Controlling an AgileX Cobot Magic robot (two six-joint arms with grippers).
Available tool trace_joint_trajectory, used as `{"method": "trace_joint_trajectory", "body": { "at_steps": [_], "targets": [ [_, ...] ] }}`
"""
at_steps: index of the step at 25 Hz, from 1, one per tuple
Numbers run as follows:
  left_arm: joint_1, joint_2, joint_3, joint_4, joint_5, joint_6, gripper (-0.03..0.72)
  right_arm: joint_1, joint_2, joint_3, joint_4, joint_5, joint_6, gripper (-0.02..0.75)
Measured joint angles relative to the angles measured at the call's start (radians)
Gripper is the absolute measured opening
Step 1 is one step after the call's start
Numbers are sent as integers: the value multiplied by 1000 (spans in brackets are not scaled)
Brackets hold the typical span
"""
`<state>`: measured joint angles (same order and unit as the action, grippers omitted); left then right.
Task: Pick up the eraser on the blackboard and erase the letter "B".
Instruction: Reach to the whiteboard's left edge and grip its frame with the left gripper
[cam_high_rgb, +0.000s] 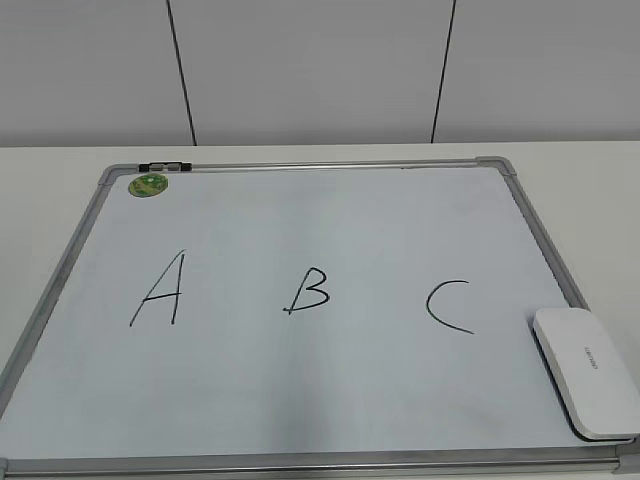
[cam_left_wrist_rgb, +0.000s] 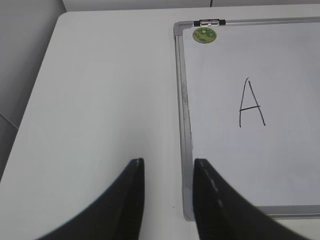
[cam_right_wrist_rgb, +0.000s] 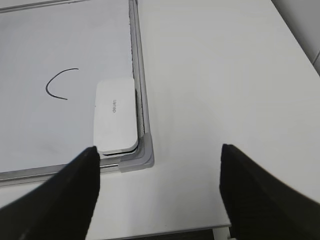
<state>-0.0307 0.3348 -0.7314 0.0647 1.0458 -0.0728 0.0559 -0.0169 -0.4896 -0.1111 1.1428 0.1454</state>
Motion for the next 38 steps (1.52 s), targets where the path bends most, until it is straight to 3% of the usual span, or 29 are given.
{"method": "trace_joint_trajectory", "body": {
  "at_steps": [14, 38],
  "targets": [
    [0, 769, -415, -94, 33, 0, 242, 0, 0, 0, 0, 0, 0, 555],
    [0, 1485, -672, -84, -50, 0, 242, 0, 0, 0, 0, 0, 0, 555]
  ]
}}
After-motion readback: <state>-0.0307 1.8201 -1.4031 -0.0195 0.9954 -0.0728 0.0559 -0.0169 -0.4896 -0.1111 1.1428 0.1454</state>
